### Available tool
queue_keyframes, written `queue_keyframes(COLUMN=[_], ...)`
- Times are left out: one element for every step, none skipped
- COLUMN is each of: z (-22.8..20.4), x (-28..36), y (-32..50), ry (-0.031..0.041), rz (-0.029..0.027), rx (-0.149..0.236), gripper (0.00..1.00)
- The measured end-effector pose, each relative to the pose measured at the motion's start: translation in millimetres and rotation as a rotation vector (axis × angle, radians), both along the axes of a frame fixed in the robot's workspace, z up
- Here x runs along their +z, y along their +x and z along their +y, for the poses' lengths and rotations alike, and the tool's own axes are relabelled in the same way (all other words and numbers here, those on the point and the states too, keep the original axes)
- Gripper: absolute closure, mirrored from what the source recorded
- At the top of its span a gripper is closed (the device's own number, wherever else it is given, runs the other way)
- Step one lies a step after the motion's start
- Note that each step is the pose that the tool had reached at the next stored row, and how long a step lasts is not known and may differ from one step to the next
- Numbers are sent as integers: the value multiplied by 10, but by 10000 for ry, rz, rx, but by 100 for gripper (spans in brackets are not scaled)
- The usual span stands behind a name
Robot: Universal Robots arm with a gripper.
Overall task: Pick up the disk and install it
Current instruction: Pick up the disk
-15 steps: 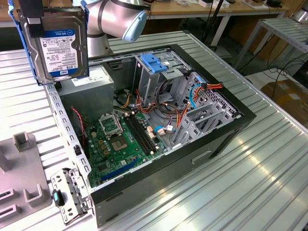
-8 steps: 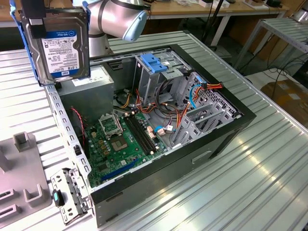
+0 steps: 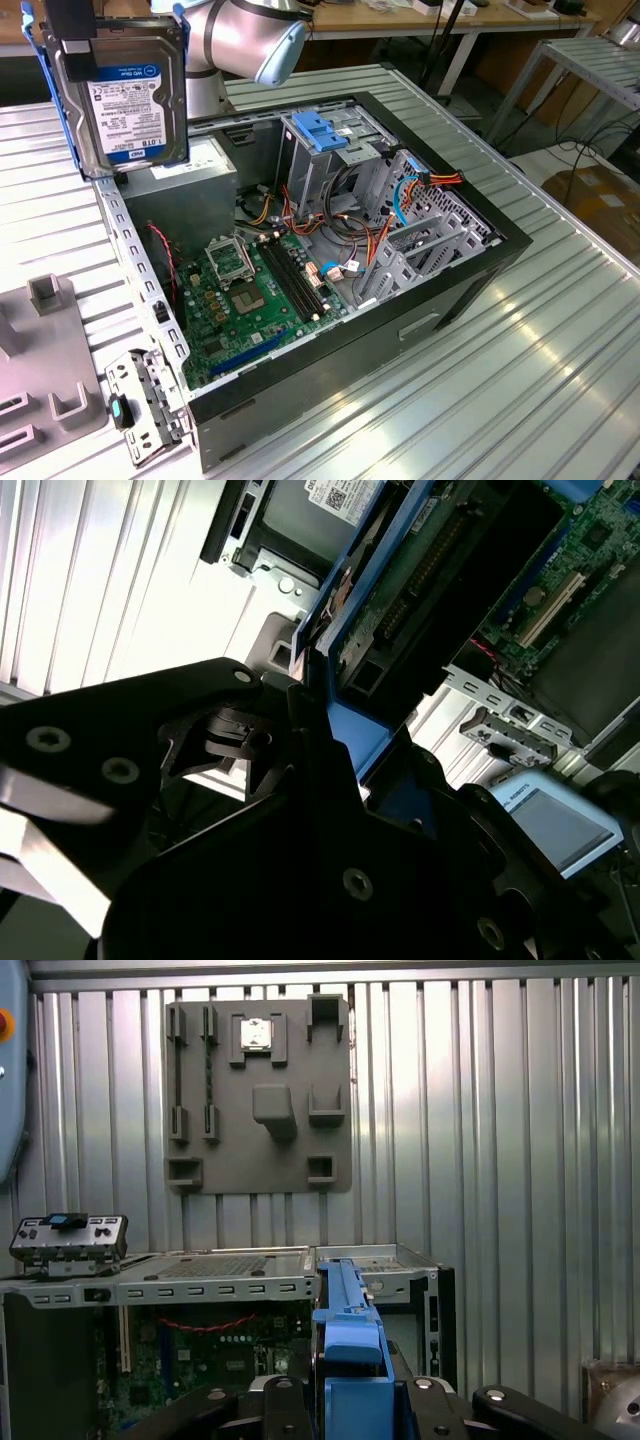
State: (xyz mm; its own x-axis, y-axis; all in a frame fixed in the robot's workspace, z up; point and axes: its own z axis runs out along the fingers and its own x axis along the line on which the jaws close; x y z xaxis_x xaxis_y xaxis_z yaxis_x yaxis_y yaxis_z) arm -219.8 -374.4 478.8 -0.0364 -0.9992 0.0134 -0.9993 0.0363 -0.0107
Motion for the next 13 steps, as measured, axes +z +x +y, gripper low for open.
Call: queue_keyframes(z=[0, -1, -2, -4, -6, -7, -8, -8, -8, -9, -9, -9, -8], x=[0, 0, 0, 1, 1, 1, 1, 1, 1, 1, 1, 1, 1], y=[0, 2, 4, 6, 9, 13, 28, 39, 54, 72, 93, 105, 119], ry=[1, 2, 1, 0, 0, 0, 0, 0, 1, 0, 0, 0, 1], rz=[-1, -1, -1, -1, 0, 0, 0, 0, 0, 0, 0, 0, -1], rx=[-1, 0, 1, 1, 1, 0, 1, 0, 1, 0, 0, 0, 0], gripper=[63, 63, 63, 63, 63, 63, 63, 63, 63, 63, 63, 63, 63])
